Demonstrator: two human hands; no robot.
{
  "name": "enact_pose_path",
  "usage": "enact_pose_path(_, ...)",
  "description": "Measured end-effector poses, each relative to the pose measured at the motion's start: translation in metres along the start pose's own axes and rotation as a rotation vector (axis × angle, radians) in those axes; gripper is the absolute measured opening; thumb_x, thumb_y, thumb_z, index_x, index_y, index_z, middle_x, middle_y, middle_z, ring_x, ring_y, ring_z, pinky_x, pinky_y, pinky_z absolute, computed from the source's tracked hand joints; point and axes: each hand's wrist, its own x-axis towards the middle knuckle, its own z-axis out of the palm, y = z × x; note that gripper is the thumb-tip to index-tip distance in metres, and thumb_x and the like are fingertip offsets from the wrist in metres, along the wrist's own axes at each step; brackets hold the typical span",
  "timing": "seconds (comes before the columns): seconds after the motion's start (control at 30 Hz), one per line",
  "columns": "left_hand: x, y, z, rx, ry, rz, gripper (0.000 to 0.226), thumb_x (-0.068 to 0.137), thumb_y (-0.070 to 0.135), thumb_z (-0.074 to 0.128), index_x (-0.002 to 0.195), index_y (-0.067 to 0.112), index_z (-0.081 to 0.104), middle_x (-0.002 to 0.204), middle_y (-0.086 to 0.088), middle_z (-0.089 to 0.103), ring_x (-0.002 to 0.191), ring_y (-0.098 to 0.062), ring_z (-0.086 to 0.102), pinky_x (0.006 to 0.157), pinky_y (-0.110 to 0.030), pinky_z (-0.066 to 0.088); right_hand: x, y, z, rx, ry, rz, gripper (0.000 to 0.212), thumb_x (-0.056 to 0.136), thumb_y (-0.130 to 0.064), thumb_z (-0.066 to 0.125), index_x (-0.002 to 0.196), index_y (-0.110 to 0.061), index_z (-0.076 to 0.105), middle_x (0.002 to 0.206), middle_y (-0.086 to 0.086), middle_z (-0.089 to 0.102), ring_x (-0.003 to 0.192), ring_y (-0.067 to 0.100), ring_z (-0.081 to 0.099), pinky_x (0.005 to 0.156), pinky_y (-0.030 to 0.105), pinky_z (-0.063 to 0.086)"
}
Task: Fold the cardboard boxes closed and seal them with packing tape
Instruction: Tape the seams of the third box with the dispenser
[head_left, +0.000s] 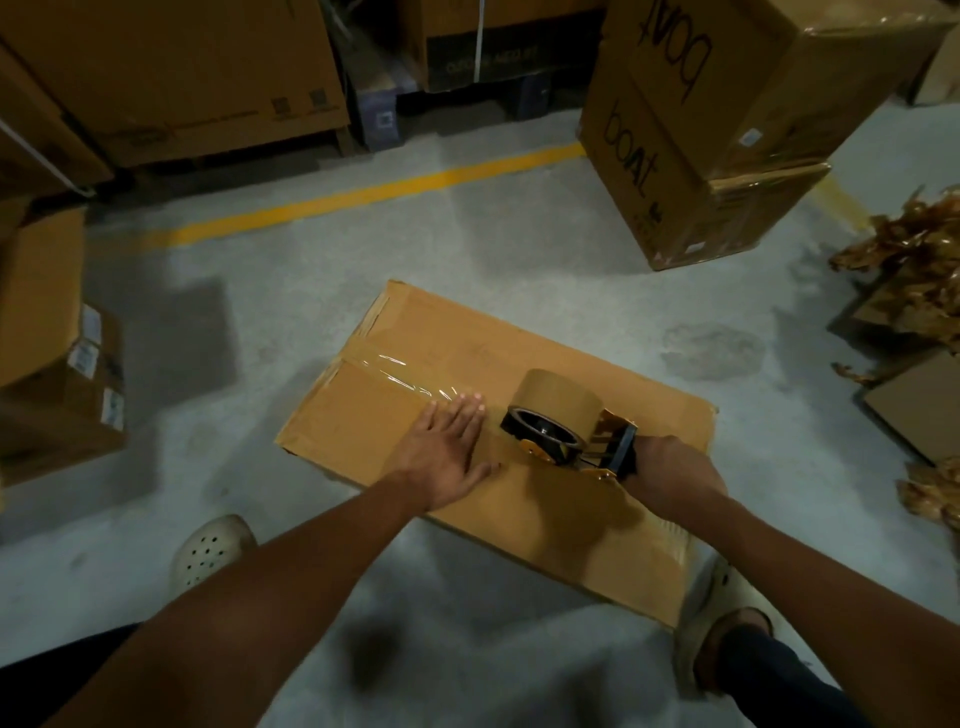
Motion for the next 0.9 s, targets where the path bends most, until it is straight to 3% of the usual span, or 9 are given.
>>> enact_pose_path(0.07, -0.001, 0.022, -0.001, -0.003, 0.009, -0.098, 0.102, 0.088, 0.081, -0.002, 0.155, 0.004, 0.0, 0.164, -0.013, -0.009, 0.153, -0.03, -0.008, 0.119, -0.057, 0.006, 0.0, 0.0, 0.0, 0.004, 0.01, -0.002, 0.018, 0.092, -0.037, 0.057, 0.1, -0.02, 0.061, 0.082, 0.0, 0.058, 0.069, 0.019, 0.054, 0.059, 0.028, 0.047)
enact_pose_path(0.13, -0.001, 0.027, 0.0, -0.02, -0.002, -0.091, 0.11, 0.084, 0.087, -0.002, 0.155, 0.002, -0.002, 0.163, -0.016, -0.011, 0.152, -0.03, -0.01, 0.119, -0.058, 0.003, 0.001, 0.001, 0.0, 0.011, 0.011, -0.006, 0.019, 0.092, -0.037, 0.057, 0.1, -0.02, 0.062, 0.081, -0.002, 0.056, 0.069, 0.018, 0.056, 0.06, 0.03, 0.051)
enact_pose_path(0.23, -0.004, 0.015, 0.004, -0.007, 0.009, -0.051, 0.105, 0.087, 0.084, 0.0, 0.157, 0.006, -0.004, 0.165, -0.011, -0.012, 0.152, -0.022, -0.014, 0.122, -0.052, 0.001, 0.002, 0.001, 0.002, 0.017, 0.021, -0.011, 0.021, 0.091, -0.037, 0.058, 0.1, -0.02, 0.063, 0.082, -0.001, 0.06, 0.071, 0.019, 0.058, 0.062, 0.031, 0.055)
enact_pose_path(0.37, -0.004, 0.007, 0.005, 0.017, 0.026, -0.071, 0.097, 0.09, 0.079, 0.001, 0.158, 0.009, -0.002, 0.166, -0.007, -0.011, 0.153, -0.018, -0.012, 0.123, -0.049, 0.002, 0.007, -0.01, 0.002, 0.005, 0.026, -0.01, 0.023, 0.091, -0.038, 0.058, 0.102, -0.019, 0.064, 0.093, 0.003, 0.067, 0.074, 0.022, 0.059, 0.06, 0.029, 0.047)
enact_pose_path(0.57, -0.014, -0.069, 0.0, 0.054, 0.007, -0.126, 0.095, 0.088, 0.079, -0.005, 0.158, 0.014, -0.005, 0.164, 0.001, -0.016, 0.152, -0.013, -0.012, 0.122, -0.051, 0.003, 0.036, -0.071, -0.006, 0.066, 0.027, -0.089, 0.017, 0.091, -0.033, 0.057, 0.101, -0.021, 0.065, 0.082, -0.001, 0.059, 0.07, 0.019, 0.057, 0.058, 0.027, 0.047)
enact_pose_path(0.77, -0.027, -0.142, -0.008, 0.12, -0.059, -0.173, 0.098, 0.086, 0.079, -0.007, 0.158, 0.014, -0.003, 0.167, -0.002, -0.003, 0.153, -0.015, -0.005, 0.121, -0.051, 0.007, 0.062, -0.145, -0.018, 0.084, 0.068, -0.175, 0.023, 0.095, -0.031, 0.049, 0.109, -0.02, 0.064, 0.106, 0.006, 0.067, 0.094, 0.03, 0.066, 0.074, 0.034, 0.051)
enact_pose_path(0.9, -0.02, -0.12, -0.015, 0.067, -0.08, -0.258, 0.102, 0.086, 0.079, -0.003, 0.158, 0.007, 0.003, 0.166, -0.009, 0.001, 0.154, -0.024, -0.002, 0.122, -0.05, 0.007, 0.066, -0.151, -0.026, 0.088, 0.066, -0.179, 0.026, 0.092, -0.034, 0.053, 0.109, -0.017, 0.064, 0.103, 0.007, 0.067, 0.092, 0.029, 0.066, 0.075, 0.035, 0.053)
